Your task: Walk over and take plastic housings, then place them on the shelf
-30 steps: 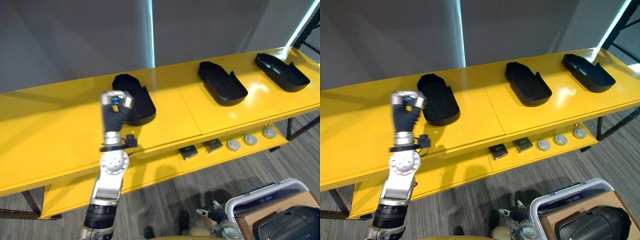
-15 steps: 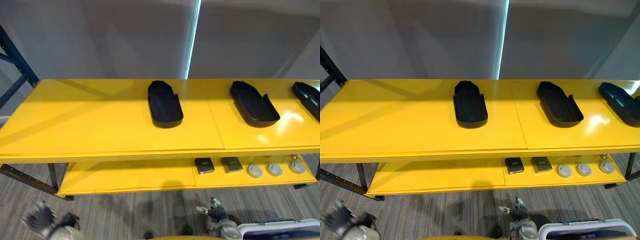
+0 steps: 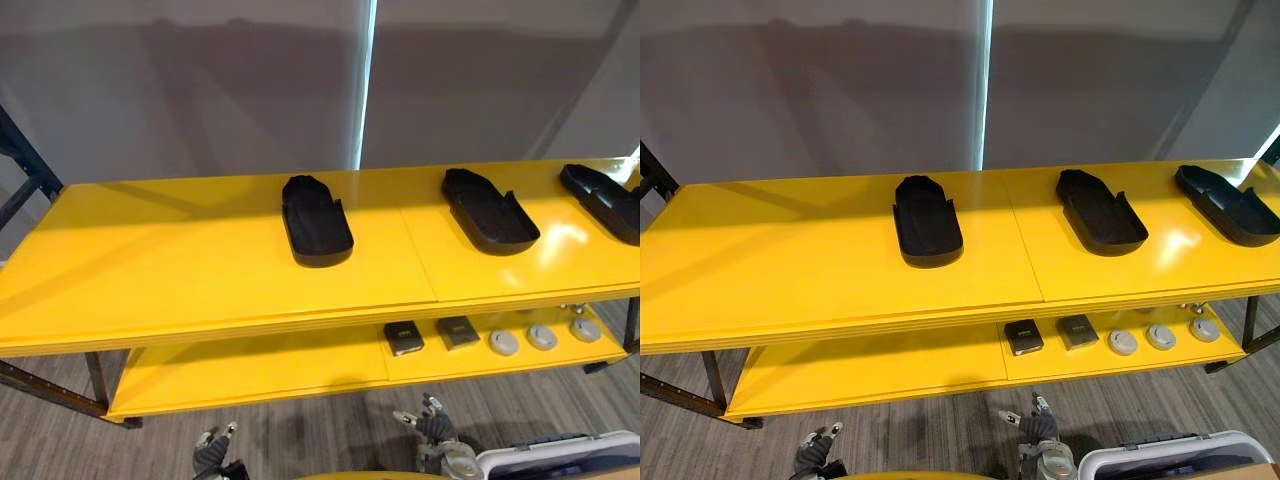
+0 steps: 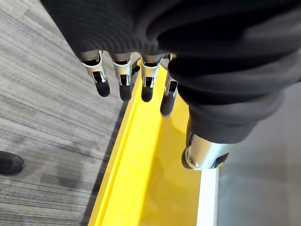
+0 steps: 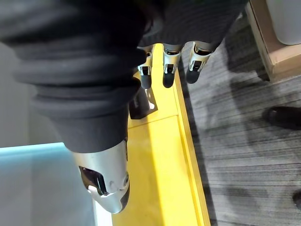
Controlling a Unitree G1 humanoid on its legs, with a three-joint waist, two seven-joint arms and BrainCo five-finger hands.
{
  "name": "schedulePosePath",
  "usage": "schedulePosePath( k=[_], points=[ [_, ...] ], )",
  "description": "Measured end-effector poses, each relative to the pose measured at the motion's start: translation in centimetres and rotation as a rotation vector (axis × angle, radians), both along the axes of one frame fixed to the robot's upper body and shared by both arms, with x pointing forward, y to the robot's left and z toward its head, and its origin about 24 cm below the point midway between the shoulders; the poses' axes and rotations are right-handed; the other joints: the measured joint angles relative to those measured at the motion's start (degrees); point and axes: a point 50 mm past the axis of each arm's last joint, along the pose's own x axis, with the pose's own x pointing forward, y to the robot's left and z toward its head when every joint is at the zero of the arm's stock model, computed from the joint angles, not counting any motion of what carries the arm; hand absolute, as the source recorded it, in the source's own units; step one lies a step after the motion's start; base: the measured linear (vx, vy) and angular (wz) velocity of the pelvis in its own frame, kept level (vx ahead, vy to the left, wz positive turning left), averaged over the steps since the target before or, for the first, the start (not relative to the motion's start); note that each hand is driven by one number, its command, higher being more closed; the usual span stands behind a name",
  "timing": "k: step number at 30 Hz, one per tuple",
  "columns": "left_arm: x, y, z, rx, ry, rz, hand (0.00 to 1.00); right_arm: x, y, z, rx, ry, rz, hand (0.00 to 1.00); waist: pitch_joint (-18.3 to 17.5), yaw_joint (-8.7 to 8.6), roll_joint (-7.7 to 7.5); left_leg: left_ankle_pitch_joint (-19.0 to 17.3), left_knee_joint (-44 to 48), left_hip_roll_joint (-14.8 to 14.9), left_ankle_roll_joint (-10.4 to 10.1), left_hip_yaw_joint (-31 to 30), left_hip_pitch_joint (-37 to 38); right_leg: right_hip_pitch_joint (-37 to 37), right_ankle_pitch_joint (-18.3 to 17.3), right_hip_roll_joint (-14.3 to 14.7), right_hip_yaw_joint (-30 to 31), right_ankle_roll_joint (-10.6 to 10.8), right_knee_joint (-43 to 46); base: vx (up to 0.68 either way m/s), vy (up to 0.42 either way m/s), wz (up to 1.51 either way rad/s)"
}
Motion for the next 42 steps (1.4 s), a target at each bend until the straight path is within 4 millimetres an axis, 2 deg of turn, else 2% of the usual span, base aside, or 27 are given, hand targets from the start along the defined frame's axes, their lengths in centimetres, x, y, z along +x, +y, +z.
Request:
schedulePosePath(
  k=[5, 8, 9, 10, 14, 18, 20, 22, 23, 24, 25, 26, 28, 29, 30, 31, 32, 33, 34, 35, 36, 37, 40, 42],
  points=[
    [0.4, 0.2, 0.1, 0.029, 0.007, -0.073, 0.00, -0.2, -0.5, -0.1, -0.026, 0.012, 0.000, 0.00, 0.5, -0.12, -0.56, -0.3, 0.2, 0.1, -0.4, 0.3, 0.7, 0.6, 0.0, 0.1, 0.5, 0.0, 0.0, -0.02, -0.010, -0.03],
    [0.9, 0.2, 0.2, 0.025, -0.004, -0.092, 0.00, 0.0, -0.5, 0.0, -0.039, 0.008, 0.003, 0.00, 1.5, 0.04, -0.85, -3.0, 5.3, 0.8, -0.5, 1.3, -1.3, 0.6, -0.1, 0.3, 1.7, -0.2, 0.0, -0.05, -0.012, -0.18],
    [0.9, 0.2, 0.2, 0.024, -0.004, -0.092, 0.00, 0.2, -0.5, 0.1, -0.042, 0.003, 0.003, 0.00, 1.9, 0.08, -0.59, -4.2, 7.9, 1.3, -0.5, 1.4, -2.8, -0.1, -0.2, 0.4, 2.4, -0.2, 0.0, -0.07, -0.032, -0.38],
    [1.0, 0.2, 0.2, 0.023, -0.009, -0.092, 0.00, 0.6, -0.7, 0.3, -0.051, -0.010, 0.005, 0.00, 1.8, 0.04, -1.14, -5.3, 10.5, 1.8, -0.7, 1.4, -4.7, -1.8, -0.2, 0.7, 3.5, -0.2, 0.7, -0.06, -0.027, -0.32],
    [2.5, -0.7, 0.5, 0.014, -0.042, -0.137, 0.00, 1.6, -1.7, 0.8, -0.084, -0.036, 0.009, 0.00, 2.9, -0.16, -0.81, -5.4, 12.3, 1.2, -0.7, -0.6, -7.3, -5.9, 0.1, 0.6, 6.1, -0.3, 2.6, -0.04, -0.005, -0.35],
    [3.4, -0.7, 0.7, 0.017, -0.067, -0.141, 0.00, 2.4, -1.8, 1.1, -0.102, -0.051, 0.021, 0.00, 3.7, -0.12, -1.17, -6.2, 12.4, 0.5, 0.5, -0.2, -6.6, -8.9, 1.3, 1.0, 11.9, -0.4, 5.0, -0.04, 0.029, -0.76],
    [4.3, -0.6, 1.2, 0.028, -0.102, -0.145, 0.00, 3.9, -1.5, 1.7, -0.108, -0.087, 0.042, 0.00, 5.3, -0.01, -1.72, -7.4, 13.6, 0.1, 1.3, 3.1, -6.2, -11.0, 2.6, 1.6, 17.5, 0.6, 6.4, -0.10, 0.060, -1.18],
    [5.4, -0.6, 1.6, 0.037, -0.137, -0.152, 0.00, 5.2, -1.3, 2.5, -0.126, -0.122, 0.068, 0.00, 7.1, 0.05, -2.35, -8.6, 15.5, 0.2, 2.4, 7.5, -6.7, -12.6, 3.6, 1.7, 20.5, 1.8, 6.3, -0.20, 0.077, -1.13],
    [6.0, -0.7, 1.9, 0.039, -0.156, -0.156, 0.00, 5.5, -1.4, 2.8, -0.138, -0.137, 0.076, 0.00, 7.4, -0.09, -1.98, -9.0, 16.4, 0.9, 4.0, 10.4, -8.5, -14.3, 1.0, 1.1, 17.2, 1.9, 7.6, -0.24, 0.066, -0.99],
    [6.3, -0.7, 2.0, 0.040, -0.167, -0.158, 0.00, 5.5, -1.4, 2.8, -0.141, -0.137, 0.076, 0.00, 7.6, -0.05, -1.69, -8.9, 16.4, 1.5, 4.2, 11.6, -8.8, -15.8, 0.1, 0.3, 15.2, 1.9, 10.2, -0.24, 0.086, -0.90],
    [7.0, -0.8, 2.3, 0.041, -0.186, -0.163, 0.00, 5.3, -1.4, 2.6, -0.140, -0.128, 0.074, 0.00, 8.1, 0.02, -1.50, -8.9, 16.4, 2.2, 4.6, 13.4, -8.7, -18.9, -2.8, -0.8, 10.7, 1.1, 21.2, -0.07, 0.066, -0.71],
    [7.1, -0.9, 2.3, 0.040, -0.187, -0.168, 0.00, 4.4, -1.3, 2.2, -0.133, -0.103, 0.068, 0.00, 8.1, -0.18, -1.64, -8.9, 16.5, 2.5, 4.6, 14.2, -7.7, -19.3, -7.4, -2.3, 8.5, 0.6, 32.0, -0.06, 0.070, -0.60],
    [7.1, -0.9, 2.4, 0.046, -0.185, -0.194, 0.00, 3.2, -1.1, 1.5, -0.128, -0.064, 0.065, 0.00, 7.9, -0.13, -1.98, -8.9, 17.1, 2.9, 4.7, 15.0, -7.3, -17.2, -13.5, -4.1, 7.6, 1.8, 42.3, -0.01, -0.012, -0.23],
    [7.3, -0.9, 2.5, 0.050, -0.192, -0.201, 0.00, 2.7, -1.0, 1.3, -0.126, -0.049, 0.068, 0.00, 7.5, -0.22, -2.61, -8.8, 17.7, 2.9, 4.6, 15.2, -7.6, -14.8, -15.8, -4.9, 7.6, 2.6, 45.0, -0.02, -0.062, -0.12],
    [7.4, -0.9, 2.5, 0.049, -0.193, -0.202, 0.00, 2.5, -0.9, 1.2, -0.131, -0.040, 0.075, 0.00, 7.4, -0.23, -2.91, -8.8, 18.5, 3.0, 4.6, 15.4, -7.9, -13.2, -16.7, -5.5, 7.3, 2.6, 44.5, -0.01, -0.116, -0.23],
    [7.4, -1.0, 2.5, 0.046, -0.194, -0.201, 0.00, 2.4, -0.9, 1.0, -0.134, -0.026, 0.085, 0.00, 6.8, 0.20, -3.77, -8.8, 20.5, 3.3, 4.5, 15.8, -9.1, -9.9, -18.4, -6.0, 6.7, 3.5, 38.6, -0.01, -0.120, -0.37],
    [7.4, -1.0, 2.5, 0.047, -0.192, -0.201, 0.00, 2.4, -0.9, 0.9, -0.136, -0.019, 0.092, 0.00, 6.5, 0.47, -4.14, -8.5, 21.2, 3.4, 4.0, 15.8, -9.8, -9.0, -18.9, -5.5, 6.4, 3.0, 35.1, -0.04, -0.176, -0.91],
    [6.9, -1.0, 2.2, 0.041, -0.172, -0.196, 0.00, 3.0, -1.0, 0.9, -0.145, -0.019, 0.102, 0.00, 5.9, 1.32, -3.83, -7.9, 20.9, 4.0, 3.1, 15.3, -10.4, -7.0, -18.8, -3.7, 7.1, 2.5, 27.3, -0.06, -0.191, -1.08],
    [6.8, -1.1, 2.0, 0.035, -0.161, -0.195, 0.00, 3.5, -1.3, 1.0, -0.155, -0.024, 0.107, 0.00, 5.7, 1.40, -3.57, -7.9, 20.9, 4.1, 3.0, 14.5, -11.2, -5.5, -18.1, -2.6, 8.6, 1.4, 22.6, -0.08, -0.209, -1.13],
    [7.0, -1.6, 1.7, 0.022, -0.147, -0.214, 0.00, 3.8, -1.9, 1.1, -0.174, -0.018, 0.106, 0.00, 5.8, 0.99, -2.89, -7.2, 20.5, 4.5, 2.0, 13.1, -11.7, -5.1, -16.7, -1.6, 9.6, 0.1, 19.7, -0.08, -0.195, -0.73],
    [6.9, -2.0, 1.5, 0.014, -0.132, -0.239, 0.00, 3.4, -2.7, 0.9, -0.190, 0.002, 0.095, 0.00, 5.7, -0.30, -2.72, -6.3, 19.1, 5.0, 0.6, 12.4, -10.2, -4.1, -15.7, -0.7, 10.5, -0.3, 18.3, -0.09, -0.152, -0.70],
    [6.8, -2.1, 1.4, 0.012, -0.124, -0.242, 0.00, 2.5, -3.2, 0.7, -0.198, 0.024, 0.085, 0.00, 5.4, -0.32, -2.66, -5.9, 17.3, 5.2, -0.1, 12.7, -8.2, -3.8, -15.0, 0.1, 12.2, -0.9, 17.6, -0.06, -0.097, -0.62],
    [6.2, -2.1, 0.8, 0.002, -0.088, -0.241, 0.00, 1.5, -4.0, 0.4, -0.202, 0.050, 0.054, 0.00, 4.8, -0.45, -1.71, -4.8, 13.2, 5.1, -1.0, 13.7, -5.9, -4.4, -13.0, 1.5, 15.8, -1.0, 16.0, -0.08, -0.035, -0.69],
    [5.9, -2.1, 0.6, -0.001, -0.072, -0.240, 0.00, 1.5, -4.1, 0.3, -0.197, 0.054, 0.040, 0.00, 4.7, -1.48, -1.04, -4.2, 12.1, 5.5, -1.0, 15.8, -5.4, -4.5, -10.9, 2.0, 16.0, -0.7, 13.9, -0.10, -0.012, -0.68]
  ],
)
